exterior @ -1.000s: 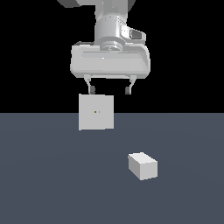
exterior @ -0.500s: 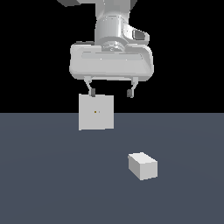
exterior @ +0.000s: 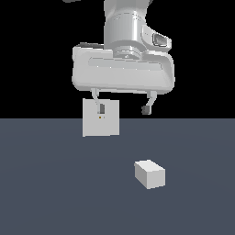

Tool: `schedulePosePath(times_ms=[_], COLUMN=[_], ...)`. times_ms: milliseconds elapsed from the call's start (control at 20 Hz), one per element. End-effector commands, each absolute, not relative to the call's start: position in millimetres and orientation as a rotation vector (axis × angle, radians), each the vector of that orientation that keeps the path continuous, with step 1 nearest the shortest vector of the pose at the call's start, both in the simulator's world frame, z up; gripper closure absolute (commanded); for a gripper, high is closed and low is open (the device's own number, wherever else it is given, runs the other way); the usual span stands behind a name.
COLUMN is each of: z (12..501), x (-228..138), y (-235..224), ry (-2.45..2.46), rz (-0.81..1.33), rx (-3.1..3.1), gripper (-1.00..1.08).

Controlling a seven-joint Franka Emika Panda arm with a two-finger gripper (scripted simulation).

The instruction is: Plug the charger into the wall socket.

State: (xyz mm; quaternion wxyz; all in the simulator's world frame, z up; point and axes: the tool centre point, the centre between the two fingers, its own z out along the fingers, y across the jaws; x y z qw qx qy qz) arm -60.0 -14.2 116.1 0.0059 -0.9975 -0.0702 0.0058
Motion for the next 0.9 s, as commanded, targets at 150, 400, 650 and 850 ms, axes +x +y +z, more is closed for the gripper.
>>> schedulePosePath(times_ms=[150,400,650,850], z=[93.5,77.0,65.7,61.3], x=[-85.5,-101.6,-111.0,-114.3], y=[-27.9,-38.9,-46.8,-49.9], ry=[-0.331,-0.409,-0.46,-0.479], rz=[-0.019,-0.046,-0.063,-0.07], rx=[-3.115,-3.108,-3.101,-3.098], gripper=[-0.92,-0.92,-0.92,-0.92])
